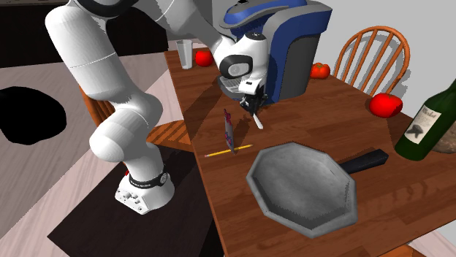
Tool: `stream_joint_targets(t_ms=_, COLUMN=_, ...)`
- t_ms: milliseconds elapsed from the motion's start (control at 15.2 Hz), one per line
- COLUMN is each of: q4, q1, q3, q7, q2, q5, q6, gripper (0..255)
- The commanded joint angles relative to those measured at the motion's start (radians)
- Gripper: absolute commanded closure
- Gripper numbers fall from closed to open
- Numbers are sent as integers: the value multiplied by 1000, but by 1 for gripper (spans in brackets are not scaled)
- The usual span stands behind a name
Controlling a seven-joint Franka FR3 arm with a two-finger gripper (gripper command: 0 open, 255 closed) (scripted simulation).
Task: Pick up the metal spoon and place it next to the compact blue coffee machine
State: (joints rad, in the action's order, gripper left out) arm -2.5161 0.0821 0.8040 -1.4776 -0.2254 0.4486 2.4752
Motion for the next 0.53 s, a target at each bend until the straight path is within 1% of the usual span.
stream_joint_targets(t_ms=0, q4=-2, q1=-1, q3=0, q7=0, q2=2, q5=-1, q6=3, gripper=255)
stream_joint_targets(t_ms=264, q4=-2, q1=-1, q3=1, q7=0, q2=2, q5=-1, q6=3, gripper=255)
stream_joint_targets(t_ms=330, q4=-2, q1=-1, q3=0, q7=0, q2=2, q5=-1, q6=3, gripper=0)
stream_joint_targets(t_ms=462, q4=-2, q1=-1, q3=1, q7=0, q2=2, q5=-1, q6=3, gripper=0)
